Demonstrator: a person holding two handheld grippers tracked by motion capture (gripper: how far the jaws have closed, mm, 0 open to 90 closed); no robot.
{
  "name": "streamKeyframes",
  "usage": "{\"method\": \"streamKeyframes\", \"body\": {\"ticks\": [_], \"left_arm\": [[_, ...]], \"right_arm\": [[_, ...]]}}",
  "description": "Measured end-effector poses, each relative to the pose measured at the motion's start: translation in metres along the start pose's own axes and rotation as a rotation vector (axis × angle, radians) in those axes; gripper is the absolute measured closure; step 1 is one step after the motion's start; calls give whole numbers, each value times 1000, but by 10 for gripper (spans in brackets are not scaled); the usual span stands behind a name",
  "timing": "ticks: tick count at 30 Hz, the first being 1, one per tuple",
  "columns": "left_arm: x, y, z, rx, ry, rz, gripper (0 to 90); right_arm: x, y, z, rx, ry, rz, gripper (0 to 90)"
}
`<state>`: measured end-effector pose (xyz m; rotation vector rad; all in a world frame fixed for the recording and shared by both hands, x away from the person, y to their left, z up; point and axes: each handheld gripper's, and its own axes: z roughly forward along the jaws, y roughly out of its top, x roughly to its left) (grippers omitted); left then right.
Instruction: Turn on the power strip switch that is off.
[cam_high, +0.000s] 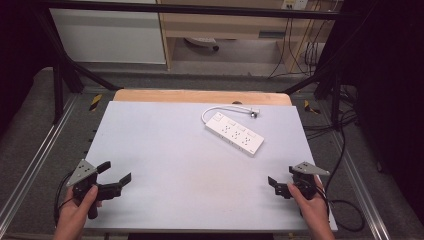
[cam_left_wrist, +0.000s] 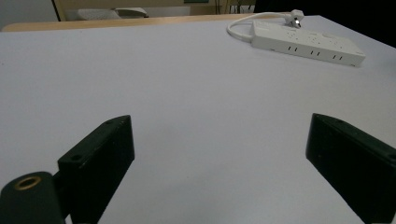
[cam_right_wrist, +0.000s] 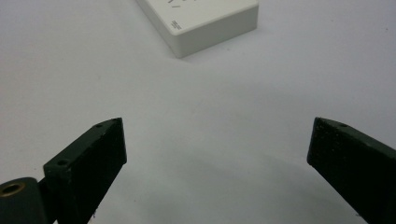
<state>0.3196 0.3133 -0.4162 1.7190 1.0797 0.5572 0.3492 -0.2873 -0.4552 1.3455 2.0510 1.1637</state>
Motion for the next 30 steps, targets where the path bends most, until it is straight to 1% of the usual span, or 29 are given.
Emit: {"method": "streamKeyframes", "body": {"ticks": [2,5,10,16,21,25,27,28,30], "left_arm": [[0,0,1,6,-7,5,80],[0,0,0,2,-12,8,79],[2,-1,0,9,-4,4,79],[1,-1,3,19,-7,-1,79],[1,-1,3,20,-10,4,79],[2,-1,3,17,-12,-7,79],[2,-1,3,19,-12,-5,79],[2,-1,3,17,-11,-4,79],[2,-1,3,18,-13,-4,79]], "right_arm": [[1,0,1,0,0,-3,50],[1,0,1,4,1,-7,50],[3,1,0,4,12,-5,49],[4,2,-1,-9,18,-3,48],[4,4,-1,-33,23,-7,46],[5,5,-2,-38,30,5,46],[5,6,-2,-39,34,9,43],[5,7,-3,-49,40,32,38],[5,7,-3,-54,40,39,35]]}}
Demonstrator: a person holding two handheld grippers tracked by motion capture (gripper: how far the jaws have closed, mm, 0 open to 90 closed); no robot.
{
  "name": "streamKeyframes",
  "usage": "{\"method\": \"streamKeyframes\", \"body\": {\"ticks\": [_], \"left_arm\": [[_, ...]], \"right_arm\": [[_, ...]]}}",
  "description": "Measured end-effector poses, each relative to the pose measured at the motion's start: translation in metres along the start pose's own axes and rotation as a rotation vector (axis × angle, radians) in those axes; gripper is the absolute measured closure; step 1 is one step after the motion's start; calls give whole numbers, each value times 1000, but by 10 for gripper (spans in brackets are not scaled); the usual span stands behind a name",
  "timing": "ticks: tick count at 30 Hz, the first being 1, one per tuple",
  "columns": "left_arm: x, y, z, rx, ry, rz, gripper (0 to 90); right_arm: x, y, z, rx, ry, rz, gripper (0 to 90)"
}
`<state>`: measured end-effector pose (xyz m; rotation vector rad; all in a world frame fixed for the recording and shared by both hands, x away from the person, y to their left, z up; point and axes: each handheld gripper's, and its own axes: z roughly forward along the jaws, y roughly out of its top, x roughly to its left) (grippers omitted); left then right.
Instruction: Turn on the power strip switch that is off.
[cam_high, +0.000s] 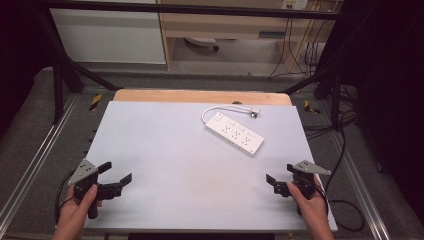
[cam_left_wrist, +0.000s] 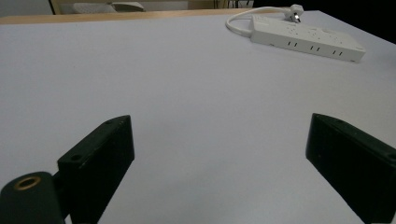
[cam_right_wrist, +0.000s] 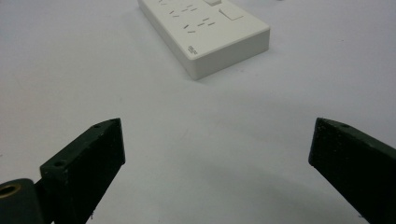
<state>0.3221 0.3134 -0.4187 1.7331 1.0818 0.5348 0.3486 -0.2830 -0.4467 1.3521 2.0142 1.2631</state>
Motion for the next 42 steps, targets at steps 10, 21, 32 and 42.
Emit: {"method": "streamKeyframes", "body": {"ticks": [10,21,32,42], "left_arm": [[-1,0,1,5,-3,8,79],[-4,-1,4,19,-5,13,78],[-5,-2,5,26,-10,9,78],[-5,-2,5,23,-13,12,78]], "right_arm": [[4,9,-8,-73,22,37,31],[7,32,-15,-114,15,18,35],[5,55,-13,-120,12,-1,39],[4,84,-6,-140,-1,-26,43]]}}
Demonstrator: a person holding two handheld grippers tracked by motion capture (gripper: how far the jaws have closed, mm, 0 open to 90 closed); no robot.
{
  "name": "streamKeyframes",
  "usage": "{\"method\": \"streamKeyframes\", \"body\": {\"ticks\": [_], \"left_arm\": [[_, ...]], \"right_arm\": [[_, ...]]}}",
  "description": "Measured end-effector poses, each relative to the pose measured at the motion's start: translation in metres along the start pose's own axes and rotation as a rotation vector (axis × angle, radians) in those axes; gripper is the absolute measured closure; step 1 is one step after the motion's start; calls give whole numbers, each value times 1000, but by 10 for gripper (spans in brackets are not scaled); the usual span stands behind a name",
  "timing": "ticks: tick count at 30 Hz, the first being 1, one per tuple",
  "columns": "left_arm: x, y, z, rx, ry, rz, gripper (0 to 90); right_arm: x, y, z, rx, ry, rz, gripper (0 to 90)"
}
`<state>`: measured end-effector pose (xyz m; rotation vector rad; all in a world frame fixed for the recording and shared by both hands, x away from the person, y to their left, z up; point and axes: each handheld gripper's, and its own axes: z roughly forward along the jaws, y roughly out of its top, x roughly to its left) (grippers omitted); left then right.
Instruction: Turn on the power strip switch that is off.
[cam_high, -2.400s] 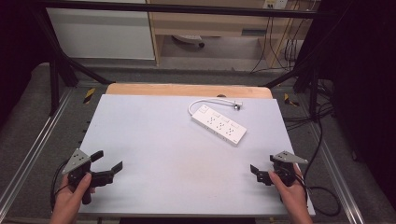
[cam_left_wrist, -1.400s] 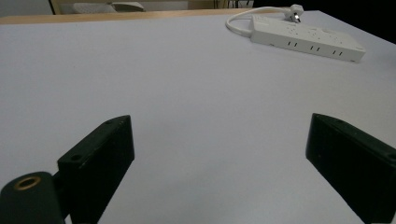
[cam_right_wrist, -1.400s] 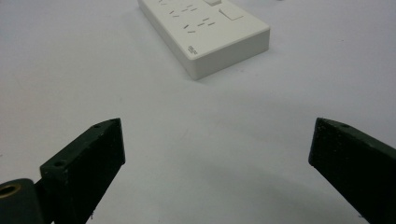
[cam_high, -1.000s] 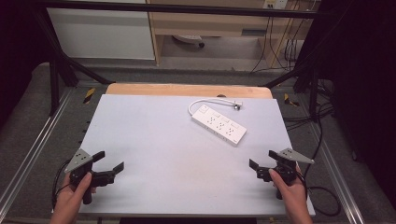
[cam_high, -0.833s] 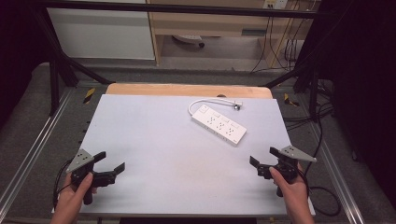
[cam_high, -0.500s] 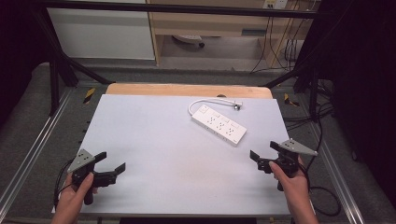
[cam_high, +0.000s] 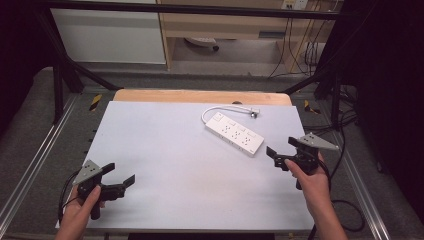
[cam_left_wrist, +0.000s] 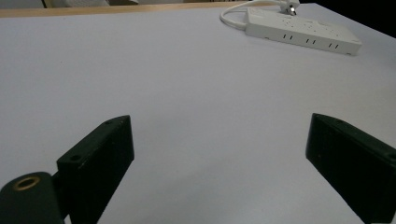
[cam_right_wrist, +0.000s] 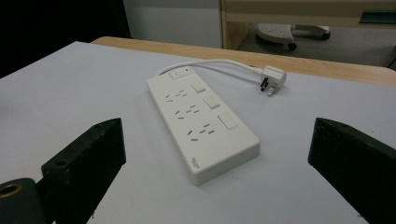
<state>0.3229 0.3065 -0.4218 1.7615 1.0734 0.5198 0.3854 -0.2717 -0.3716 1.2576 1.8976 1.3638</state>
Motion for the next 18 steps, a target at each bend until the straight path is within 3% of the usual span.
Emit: {"method": "streamKeyframes", "body": {"ticks": [9,18], "left_arm": [[0,0,0,0,1,0,78],[0,0,0,1,0,0,78]], "right_arm": [[-1,21,10,5,7,-21,49],[-2,29,21,5,4,-36,34]]}}
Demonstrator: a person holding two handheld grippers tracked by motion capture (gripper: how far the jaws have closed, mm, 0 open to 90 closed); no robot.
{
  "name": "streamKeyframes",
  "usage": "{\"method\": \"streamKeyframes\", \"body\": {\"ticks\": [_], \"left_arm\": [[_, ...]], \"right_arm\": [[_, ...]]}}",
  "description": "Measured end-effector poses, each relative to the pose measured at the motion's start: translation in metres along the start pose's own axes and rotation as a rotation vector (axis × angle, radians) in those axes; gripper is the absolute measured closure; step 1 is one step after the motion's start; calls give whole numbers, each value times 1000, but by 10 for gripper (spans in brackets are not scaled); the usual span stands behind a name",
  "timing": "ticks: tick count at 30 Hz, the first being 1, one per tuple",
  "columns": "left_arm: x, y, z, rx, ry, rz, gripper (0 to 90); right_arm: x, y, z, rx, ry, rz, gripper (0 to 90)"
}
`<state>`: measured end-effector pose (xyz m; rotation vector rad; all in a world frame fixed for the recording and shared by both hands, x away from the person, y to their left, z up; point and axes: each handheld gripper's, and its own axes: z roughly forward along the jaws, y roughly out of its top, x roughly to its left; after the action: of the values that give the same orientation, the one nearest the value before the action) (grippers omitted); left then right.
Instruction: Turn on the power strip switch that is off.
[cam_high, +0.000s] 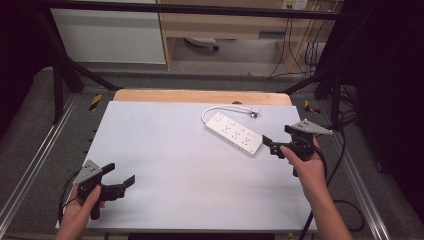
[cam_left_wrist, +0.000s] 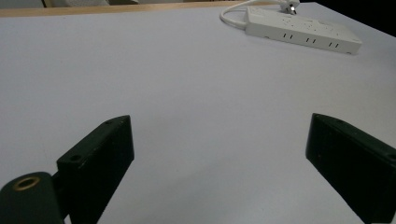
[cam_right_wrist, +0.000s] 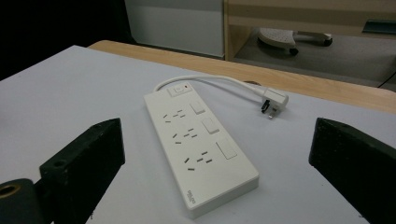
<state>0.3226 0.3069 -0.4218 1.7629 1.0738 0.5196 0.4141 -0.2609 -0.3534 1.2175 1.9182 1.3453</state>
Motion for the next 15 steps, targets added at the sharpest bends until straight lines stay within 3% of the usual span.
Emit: {"method": "streamKeyframes", "body": {"ticks": [15], "left_arm": [[1,0,0,3,1,-4,78]], "right_arm": [[-13,13,10,-43,-52,4,59]]}}
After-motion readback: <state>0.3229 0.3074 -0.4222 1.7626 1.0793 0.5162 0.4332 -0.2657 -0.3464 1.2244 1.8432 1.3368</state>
